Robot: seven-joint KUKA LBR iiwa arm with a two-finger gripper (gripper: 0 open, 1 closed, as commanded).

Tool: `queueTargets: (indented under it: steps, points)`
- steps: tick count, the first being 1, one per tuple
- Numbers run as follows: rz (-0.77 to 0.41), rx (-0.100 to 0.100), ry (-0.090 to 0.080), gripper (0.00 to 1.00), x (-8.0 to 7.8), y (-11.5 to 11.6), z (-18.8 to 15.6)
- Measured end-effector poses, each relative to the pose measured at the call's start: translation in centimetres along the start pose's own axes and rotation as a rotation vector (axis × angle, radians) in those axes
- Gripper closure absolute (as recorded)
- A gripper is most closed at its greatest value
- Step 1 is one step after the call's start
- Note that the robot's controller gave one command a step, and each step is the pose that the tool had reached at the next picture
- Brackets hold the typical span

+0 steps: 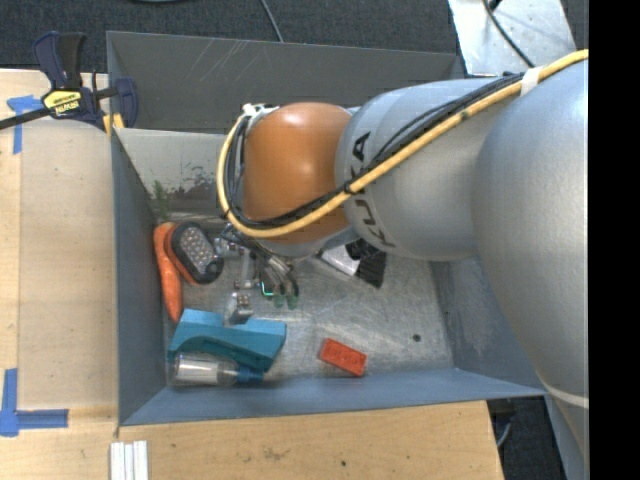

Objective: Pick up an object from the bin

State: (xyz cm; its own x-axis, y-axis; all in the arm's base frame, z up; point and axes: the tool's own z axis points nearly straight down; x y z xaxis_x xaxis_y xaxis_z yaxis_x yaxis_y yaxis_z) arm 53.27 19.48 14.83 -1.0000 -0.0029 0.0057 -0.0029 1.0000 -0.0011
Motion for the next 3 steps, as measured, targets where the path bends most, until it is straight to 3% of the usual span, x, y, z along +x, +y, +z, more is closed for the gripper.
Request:
queueTargets:
  steps: [1,2,3]
  points:
    - [0.002,-0.002,-0.008,0.0,-0.2,-0.1,-0.4]
    - [-0.006,-0.001,-0.011,0.0,2.2,1.7,1.3]
    - [-0.116,-0.01,-0.022,0.0,3.5,2.1,3.9]
